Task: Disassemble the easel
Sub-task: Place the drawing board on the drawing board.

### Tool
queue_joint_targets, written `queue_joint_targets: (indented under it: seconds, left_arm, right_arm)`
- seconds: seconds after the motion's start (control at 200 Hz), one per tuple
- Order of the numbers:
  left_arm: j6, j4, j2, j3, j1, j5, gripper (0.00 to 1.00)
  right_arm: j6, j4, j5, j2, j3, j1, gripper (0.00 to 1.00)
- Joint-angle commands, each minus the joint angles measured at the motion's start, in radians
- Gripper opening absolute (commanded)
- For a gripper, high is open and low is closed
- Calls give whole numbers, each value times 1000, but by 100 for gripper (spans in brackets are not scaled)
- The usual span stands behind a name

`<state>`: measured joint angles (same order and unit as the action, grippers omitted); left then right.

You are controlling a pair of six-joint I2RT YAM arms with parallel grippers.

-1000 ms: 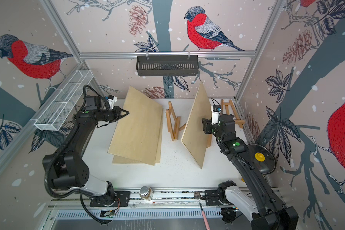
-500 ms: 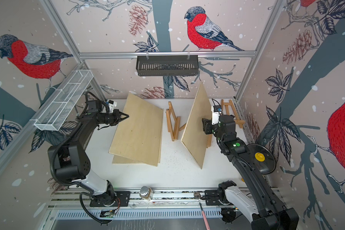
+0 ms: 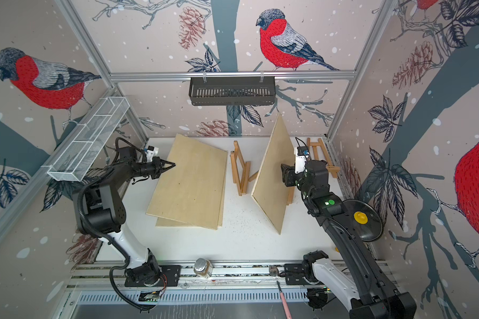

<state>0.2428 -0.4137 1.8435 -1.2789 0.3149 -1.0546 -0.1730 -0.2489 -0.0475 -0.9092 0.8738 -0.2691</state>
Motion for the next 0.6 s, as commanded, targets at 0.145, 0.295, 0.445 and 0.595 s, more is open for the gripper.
queue_joint_targets:
  seconds: [0.145,0.295,0.445,0.595]
  left_arm:
    - [-104,-19,71,-8,22,186,0]
    - [-109,-28,111,-8,24,245,0]
    - [-108,-25,154,-14,37,314,0]
    - [-111,-27,199,-16,53,353,0]
  right_arm:
    - [8,24,3,6,-10,-2,59]
    - [9,28,2,3,-10,-2,59]
    - [10,26,5,4,-10,-2,59]
    - [9,27,3,4,-13,-2,59]
